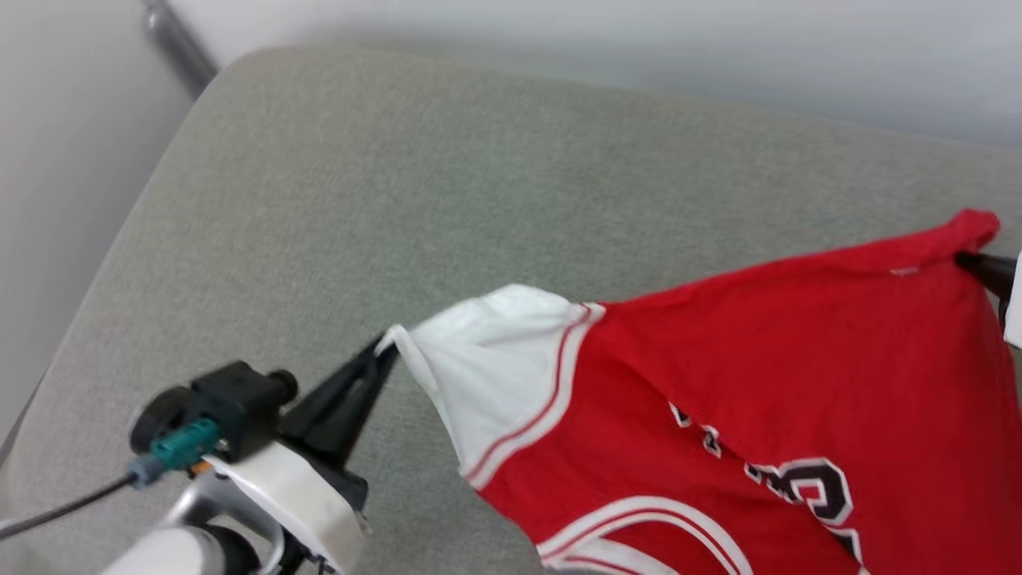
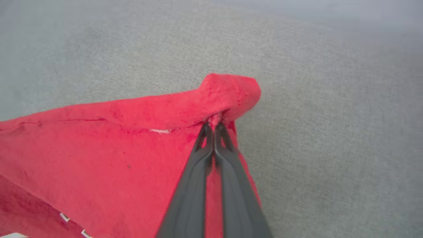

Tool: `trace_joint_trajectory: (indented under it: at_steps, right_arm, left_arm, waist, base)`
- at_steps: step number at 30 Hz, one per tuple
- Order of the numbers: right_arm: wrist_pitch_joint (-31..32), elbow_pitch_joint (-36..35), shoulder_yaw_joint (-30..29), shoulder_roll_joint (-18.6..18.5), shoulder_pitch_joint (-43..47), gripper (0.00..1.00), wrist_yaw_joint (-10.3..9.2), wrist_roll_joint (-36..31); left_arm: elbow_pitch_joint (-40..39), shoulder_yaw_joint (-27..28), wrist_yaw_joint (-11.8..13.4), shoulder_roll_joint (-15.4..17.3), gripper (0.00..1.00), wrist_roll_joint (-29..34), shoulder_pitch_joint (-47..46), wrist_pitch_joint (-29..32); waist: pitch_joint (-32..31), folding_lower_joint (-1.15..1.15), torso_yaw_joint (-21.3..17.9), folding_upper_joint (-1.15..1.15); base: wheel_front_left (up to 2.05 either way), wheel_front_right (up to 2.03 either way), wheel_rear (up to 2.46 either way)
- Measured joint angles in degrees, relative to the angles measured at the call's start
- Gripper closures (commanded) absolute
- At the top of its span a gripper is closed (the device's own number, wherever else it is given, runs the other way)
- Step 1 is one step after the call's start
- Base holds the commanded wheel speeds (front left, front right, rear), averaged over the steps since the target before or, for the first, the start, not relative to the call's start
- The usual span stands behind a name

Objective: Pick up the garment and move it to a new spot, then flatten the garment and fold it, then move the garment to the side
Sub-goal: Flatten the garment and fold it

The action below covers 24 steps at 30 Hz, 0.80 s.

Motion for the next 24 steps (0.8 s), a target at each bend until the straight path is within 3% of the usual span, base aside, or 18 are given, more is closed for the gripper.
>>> trace_joint_trajectory:
  at_steps: [11, 24]
  right_arm:
    - [-0.92, -11.27, -2.49, 1.70, -4.03, 1.00, 0.00, 8.21]
    - [-0.10, -24.91, -5.46, 2.71, -7.92, 1.00, 0.00, 10.57]
  left_arm:
    - [-6.94, 10.51, 2.67, 8.71, 1.00, -2.08, -2.76, 0.99]
    - [-12.30, 22.98, 3.90, 16.81, 1.00, -3.11, -11.12, 1.66]
  waist:
    - [-7.56, 0.00, -8.82, 0.00]
    - [-11.81, -0.01, -17.32, 0.00]
  base:
    - [0.00, 0.00, 0.00]
    - [0.00, 0.00, 0.00]
